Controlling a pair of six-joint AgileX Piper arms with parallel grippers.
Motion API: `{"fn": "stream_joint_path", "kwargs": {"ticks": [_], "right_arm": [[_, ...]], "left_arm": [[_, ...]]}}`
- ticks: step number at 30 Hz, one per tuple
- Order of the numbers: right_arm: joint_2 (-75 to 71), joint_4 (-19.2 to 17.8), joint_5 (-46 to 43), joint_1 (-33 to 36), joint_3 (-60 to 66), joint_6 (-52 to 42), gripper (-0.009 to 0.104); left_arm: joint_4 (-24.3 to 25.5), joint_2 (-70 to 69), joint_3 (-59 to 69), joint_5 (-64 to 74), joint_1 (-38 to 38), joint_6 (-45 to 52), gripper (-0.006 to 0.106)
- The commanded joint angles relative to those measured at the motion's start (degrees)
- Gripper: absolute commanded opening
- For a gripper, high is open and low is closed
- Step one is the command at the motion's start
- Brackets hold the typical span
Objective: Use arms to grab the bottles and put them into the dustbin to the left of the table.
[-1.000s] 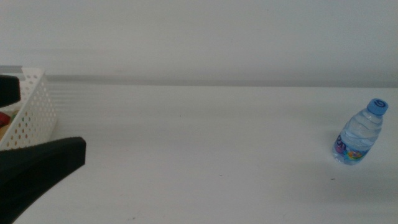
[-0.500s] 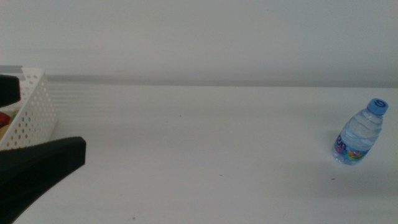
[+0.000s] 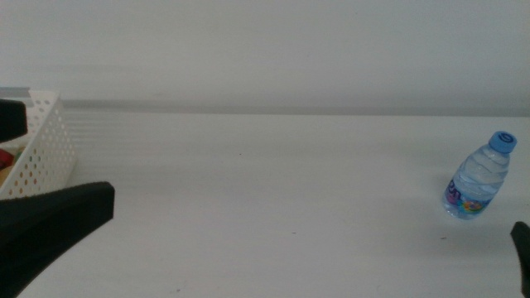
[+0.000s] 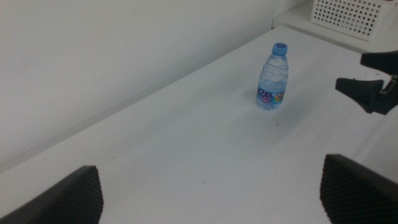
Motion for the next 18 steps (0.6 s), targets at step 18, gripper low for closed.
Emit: {"fn": "stream_joint_path", "kwargs": {"ticks": [18], "right_arm": [[33.13,1.08,-25.85,-0.51,2.43,-2.03,0.093]], "left_arm": [[-0.59,-0.24,0.21,-1.44,-0.53,-0.23,0.094]]}}
